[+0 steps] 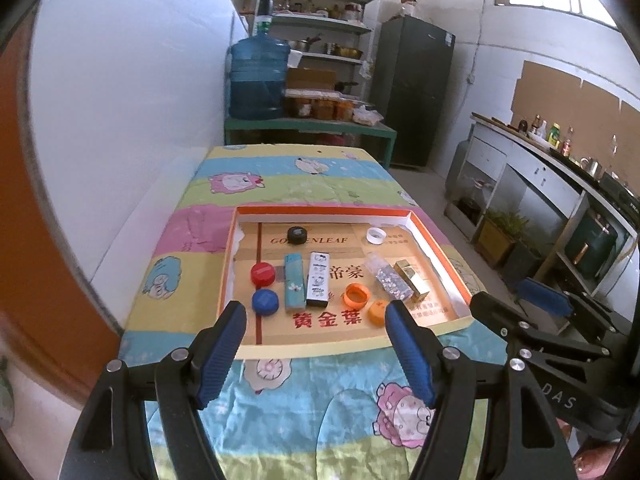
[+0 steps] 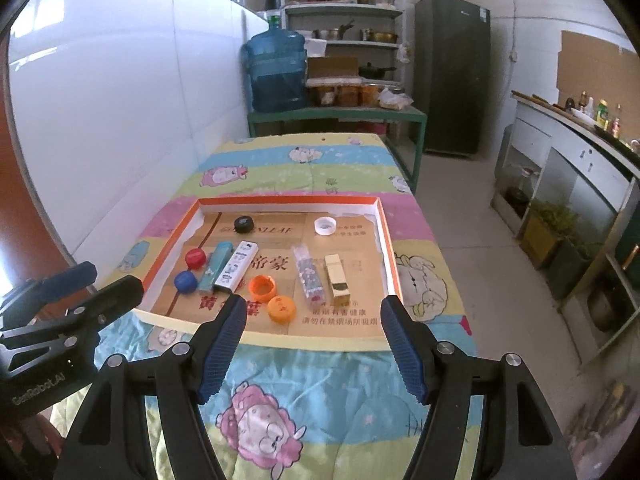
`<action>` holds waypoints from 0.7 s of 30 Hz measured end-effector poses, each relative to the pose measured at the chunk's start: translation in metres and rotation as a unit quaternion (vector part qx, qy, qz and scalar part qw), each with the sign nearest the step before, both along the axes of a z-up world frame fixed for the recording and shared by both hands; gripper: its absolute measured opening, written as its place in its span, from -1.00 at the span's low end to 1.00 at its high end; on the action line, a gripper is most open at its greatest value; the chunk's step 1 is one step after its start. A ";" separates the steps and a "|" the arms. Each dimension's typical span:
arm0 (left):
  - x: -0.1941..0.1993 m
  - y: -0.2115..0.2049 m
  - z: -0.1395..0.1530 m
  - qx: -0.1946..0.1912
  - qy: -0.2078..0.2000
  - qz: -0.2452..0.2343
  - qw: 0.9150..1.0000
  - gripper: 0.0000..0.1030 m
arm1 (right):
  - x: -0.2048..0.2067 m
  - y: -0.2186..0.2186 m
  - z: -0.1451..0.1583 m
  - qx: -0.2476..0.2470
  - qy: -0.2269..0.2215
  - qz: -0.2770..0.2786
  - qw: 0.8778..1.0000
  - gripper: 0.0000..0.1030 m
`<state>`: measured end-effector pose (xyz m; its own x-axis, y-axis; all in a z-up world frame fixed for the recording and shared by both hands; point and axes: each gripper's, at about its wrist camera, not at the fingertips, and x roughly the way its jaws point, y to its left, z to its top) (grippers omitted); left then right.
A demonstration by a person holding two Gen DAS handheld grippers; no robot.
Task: Organize rigid objects
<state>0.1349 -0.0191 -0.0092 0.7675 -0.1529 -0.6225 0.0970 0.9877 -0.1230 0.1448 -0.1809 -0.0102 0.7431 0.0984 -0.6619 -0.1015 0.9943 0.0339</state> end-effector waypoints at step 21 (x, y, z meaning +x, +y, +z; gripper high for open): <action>-0.053 0.008 0.004 0.031 -0.025 0.040 0.998 0.39 | -0.058 0.021 0.005 -0.007 -0.021 -0.025 0.999 0.38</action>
<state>0.0822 -0.0108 -0.0056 0.8057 -0.0520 -0.5900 0.0212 0.9980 -0.0589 0.0866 -0.1596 -0.0054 0.7734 0.0514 -0.6318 -0.0530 0.9985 0.0165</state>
